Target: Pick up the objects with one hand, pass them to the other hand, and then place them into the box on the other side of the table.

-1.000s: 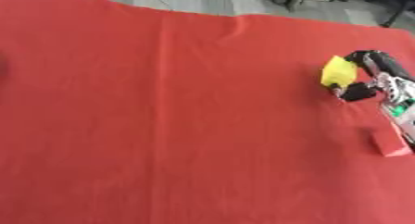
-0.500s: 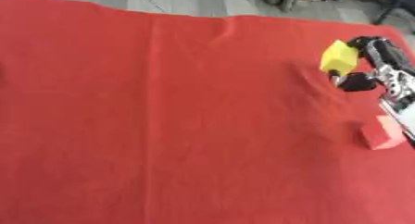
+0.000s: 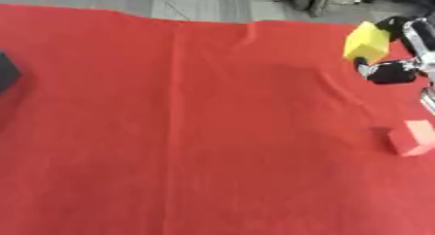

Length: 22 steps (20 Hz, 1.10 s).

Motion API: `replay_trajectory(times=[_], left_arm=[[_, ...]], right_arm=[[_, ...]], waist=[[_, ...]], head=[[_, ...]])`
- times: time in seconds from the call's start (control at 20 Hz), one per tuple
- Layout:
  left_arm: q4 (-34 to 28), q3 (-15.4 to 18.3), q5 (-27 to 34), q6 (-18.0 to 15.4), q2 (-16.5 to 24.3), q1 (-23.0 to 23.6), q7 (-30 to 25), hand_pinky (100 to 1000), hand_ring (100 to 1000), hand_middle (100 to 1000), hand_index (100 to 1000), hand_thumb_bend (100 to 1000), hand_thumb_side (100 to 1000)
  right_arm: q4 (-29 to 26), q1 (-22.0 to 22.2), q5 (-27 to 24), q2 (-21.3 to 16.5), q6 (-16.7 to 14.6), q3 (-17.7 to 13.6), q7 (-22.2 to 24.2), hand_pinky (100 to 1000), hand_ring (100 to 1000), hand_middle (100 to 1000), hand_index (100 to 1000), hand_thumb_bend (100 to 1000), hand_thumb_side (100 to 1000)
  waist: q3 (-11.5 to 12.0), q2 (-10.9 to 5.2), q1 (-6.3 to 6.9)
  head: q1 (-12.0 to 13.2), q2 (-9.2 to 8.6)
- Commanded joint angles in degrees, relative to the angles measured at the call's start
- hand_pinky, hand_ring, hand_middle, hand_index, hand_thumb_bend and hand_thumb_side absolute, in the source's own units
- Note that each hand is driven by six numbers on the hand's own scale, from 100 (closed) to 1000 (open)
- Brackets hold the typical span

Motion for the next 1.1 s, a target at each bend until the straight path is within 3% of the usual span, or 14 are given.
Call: replay_trajectory(times=[0.05,0.35,0.6,1.1], left_arm=[[-1.03,1.06,0.31,-0.16,1.63,-0.32,0.55,655,627,697,744,100,757],[-1.0,1.43,0.57,-0.5,3.07,-1.26,1.03,654,627,697,745,100,736],[-0.9,1.48,0.15,-1.02,5.24,-2.79,1.12,655,630,701,749,100,714],[-1.03,0.72,-1.0,-2.3,9.22,-5.77,0.44,661,638,704,751,100,655]], right_arm=[[-3.73,-1.69,-2.11,-0.05,1.06,1.09,-0.15,861,752,450,595,100,100],[-8.15,-4.37,-4.29,5.36,2.89,4.52,-0.23,834,747,442,585,100,100],[-9.59,-7.1,-5.21,12.63,3.97,7.2,-1.83,804,749,432,575,100,100],[-12.72,-9.39,-5.83,23.42,4.95,13.33,-7.61,780,750,428,570,100,100]], waist=[[-0.76,-2.35,0.42],[-3.34,-4.99,0.83],[-4.77,-6.75,0.97],[-5.58,-8.08,0.89]], head=[[1.1,1.04],[2.46,2.99],[3.98,4.67],[6.33,6.1]])
